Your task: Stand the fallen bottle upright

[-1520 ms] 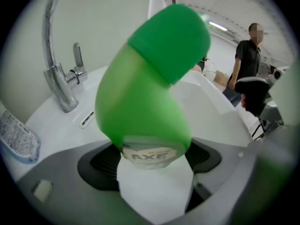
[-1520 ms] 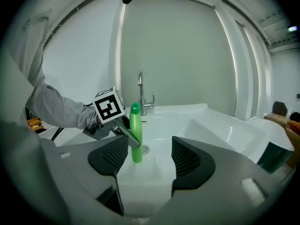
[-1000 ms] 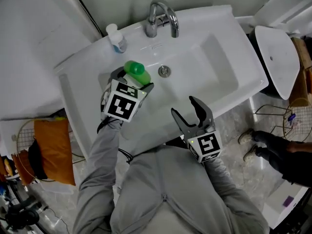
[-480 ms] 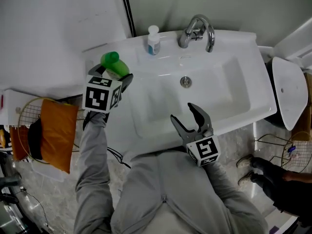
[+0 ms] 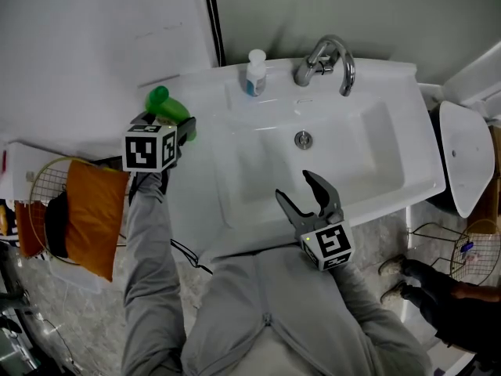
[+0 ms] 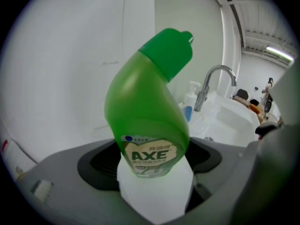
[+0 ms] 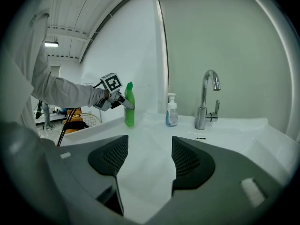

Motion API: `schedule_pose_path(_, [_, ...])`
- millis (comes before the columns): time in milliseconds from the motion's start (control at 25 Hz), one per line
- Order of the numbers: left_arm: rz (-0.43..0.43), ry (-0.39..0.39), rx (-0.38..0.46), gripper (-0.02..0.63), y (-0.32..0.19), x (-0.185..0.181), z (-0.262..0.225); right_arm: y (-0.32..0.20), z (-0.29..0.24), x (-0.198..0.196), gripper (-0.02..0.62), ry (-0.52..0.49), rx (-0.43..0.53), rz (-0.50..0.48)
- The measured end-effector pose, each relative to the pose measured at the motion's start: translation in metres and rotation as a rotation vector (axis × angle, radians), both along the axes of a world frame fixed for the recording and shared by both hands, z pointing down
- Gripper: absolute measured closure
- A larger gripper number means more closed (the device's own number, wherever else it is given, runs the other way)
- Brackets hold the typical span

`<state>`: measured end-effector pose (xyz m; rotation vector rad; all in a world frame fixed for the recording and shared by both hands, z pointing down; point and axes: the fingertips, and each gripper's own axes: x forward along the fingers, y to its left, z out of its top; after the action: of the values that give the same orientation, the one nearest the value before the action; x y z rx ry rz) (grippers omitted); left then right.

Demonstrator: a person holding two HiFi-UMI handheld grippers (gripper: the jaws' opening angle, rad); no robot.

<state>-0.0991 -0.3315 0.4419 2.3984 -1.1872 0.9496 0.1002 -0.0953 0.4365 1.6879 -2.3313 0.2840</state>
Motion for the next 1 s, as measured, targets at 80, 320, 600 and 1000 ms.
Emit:
schedule_pose_path(80, [-0.006,0.009,-0.012,0.129,-0.001,-0.001,0.006,0.0,0.002,0.001,0.304,0.003,-0.009,0.004])
schedule_pose_path(320, [-0.014,0.015,-0.019,0.128,-0.001,-0.001,0.017,0.0,0.004,0.001,0.304,0.003,-0.018,0.01])
schedule_pose_path(600, [-0.021,0.031,0.002,0.127,0.0,0.0,0.018,0.001,0.006,0.001,0.304,0.01,-0.023,0.006])
schedule_pose_path(1000, [-0.014,0.046,0.025,0.126,0.003,-0.002,0.017,0.003,0.006,-0.005,0.304,0.01,-0.023,-0.003])
